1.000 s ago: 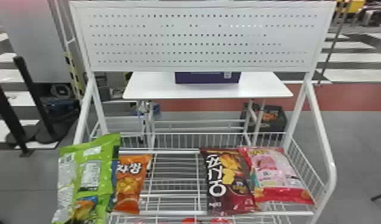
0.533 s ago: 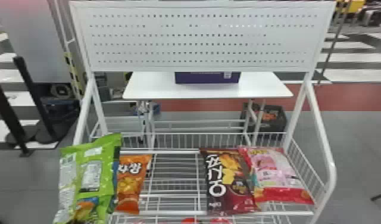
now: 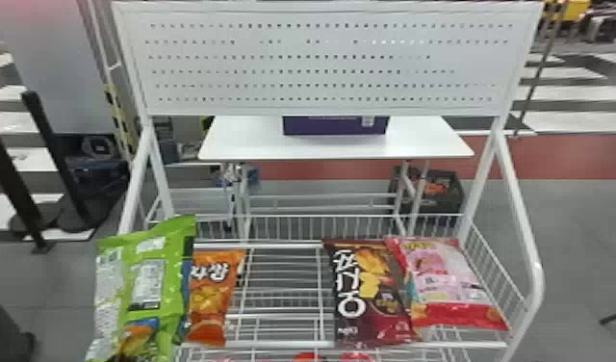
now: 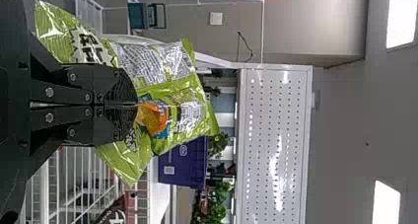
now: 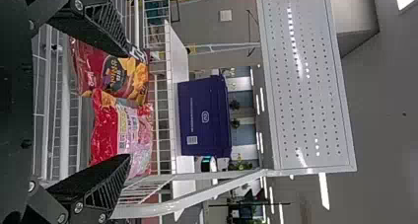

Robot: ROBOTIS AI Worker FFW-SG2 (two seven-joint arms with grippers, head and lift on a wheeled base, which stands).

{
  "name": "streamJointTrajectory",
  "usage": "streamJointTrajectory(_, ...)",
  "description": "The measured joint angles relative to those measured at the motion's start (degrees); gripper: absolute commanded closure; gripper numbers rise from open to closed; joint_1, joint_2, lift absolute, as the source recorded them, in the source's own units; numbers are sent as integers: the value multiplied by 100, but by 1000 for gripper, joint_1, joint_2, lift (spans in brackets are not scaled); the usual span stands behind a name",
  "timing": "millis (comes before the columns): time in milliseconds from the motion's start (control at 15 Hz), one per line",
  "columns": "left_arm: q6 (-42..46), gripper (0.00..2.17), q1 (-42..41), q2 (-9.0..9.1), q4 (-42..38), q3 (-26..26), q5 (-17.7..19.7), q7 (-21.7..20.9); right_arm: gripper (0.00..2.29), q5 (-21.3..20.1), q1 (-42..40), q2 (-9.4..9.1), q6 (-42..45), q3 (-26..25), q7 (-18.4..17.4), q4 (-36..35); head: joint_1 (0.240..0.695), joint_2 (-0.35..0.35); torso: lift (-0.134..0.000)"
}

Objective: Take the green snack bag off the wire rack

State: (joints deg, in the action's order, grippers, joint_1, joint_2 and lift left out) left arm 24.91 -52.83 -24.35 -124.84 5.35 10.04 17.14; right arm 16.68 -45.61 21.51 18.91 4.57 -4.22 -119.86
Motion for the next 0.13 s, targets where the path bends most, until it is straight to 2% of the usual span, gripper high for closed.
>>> streamJointTrajectory(133,23,1440,0,0,-3,4,-2,0,174,-1,0,0,9,0,0,2,499,0,0)
